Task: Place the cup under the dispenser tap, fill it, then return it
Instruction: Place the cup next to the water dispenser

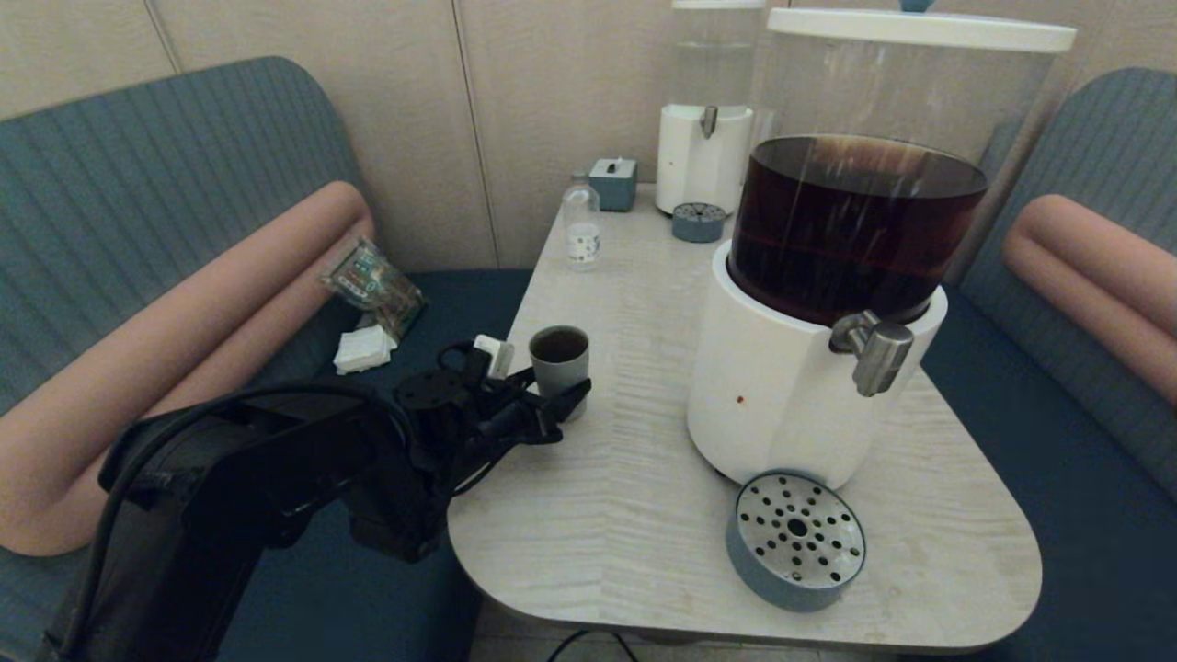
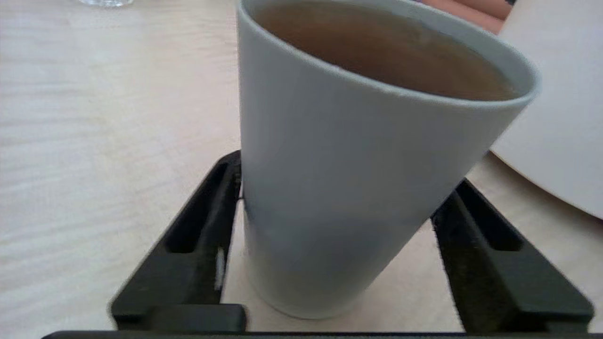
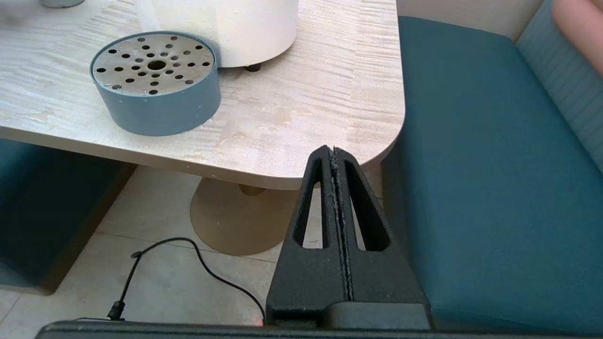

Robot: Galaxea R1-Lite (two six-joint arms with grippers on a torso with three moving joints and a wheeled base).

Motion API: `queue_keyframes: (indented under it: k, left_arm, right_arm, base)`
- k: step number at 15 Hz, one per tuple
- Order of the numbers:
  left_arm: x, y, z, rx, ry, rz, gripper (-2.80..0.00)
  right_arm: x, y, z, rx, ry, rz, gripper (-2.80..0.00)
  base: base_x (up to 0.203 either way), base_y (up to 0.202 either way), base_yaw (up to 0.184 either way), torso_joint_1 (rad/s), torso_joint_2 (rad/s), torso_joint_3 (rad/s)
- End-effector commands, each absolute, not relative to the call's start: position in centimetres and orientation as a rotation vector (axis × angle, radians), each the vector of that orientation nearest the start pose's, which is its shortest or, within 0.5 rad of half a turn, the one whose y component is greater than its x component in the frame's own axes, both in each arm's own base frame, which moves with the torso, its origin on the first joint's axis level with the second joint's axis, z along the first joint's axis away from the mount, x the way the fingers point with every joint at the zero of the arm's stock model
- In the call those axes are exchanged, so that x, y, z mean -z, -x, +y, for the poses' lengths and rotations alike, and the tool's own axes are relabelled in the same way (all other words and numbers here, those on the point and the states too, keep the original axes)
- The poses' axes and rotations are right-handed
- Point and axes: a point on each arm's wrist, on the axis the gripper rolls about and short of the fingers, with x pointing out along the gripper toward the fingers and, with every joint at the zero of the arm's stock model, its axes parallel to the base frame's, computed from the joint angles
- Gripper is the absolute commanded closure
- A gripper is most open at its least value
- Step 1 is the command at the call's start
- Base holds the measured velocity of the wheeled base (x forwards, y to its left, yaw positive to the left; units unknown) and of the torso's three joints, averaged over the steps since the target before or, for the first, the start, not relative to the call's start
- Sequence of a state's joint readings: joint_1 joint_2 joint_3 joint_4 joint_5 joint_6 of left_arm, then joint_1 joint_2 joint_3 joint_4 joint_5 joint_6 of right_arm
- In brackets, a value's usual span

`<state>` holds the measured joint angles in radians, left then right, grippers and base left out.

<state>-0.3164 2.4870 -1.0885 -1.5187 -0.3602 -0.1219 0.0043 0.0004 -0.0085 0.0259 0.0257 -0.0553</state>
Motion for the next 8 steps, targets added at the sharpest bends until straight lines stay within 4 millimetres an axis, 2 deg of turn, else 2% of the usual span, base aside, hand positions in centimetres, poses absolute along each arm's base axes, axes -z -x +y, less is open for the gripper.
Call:
queue_keyframes:
  k: [1, 8]
  left_arm:
    - [-3.63, -41.82, -14.51, 0.685, 0.115, -0.092, -2.8]
    - [-3.65, -41.73, -14.48, 0.684, 0.113, -0.089, -2.8]
  right_arm:
    - [-7.5, 2.34, 0.05, -0.031, 0.057, 0.017, 0.0]
    - [-7.51, 2.34, 0.05, -0.031, 0.057, 0.017, 0.0]
  base:
    - [0.0, 0.0, 0.0, 0.0, 0.0, 0.0]
    - [0.0, 0.0, 0.0, 0.0, 0.0, 0.0]
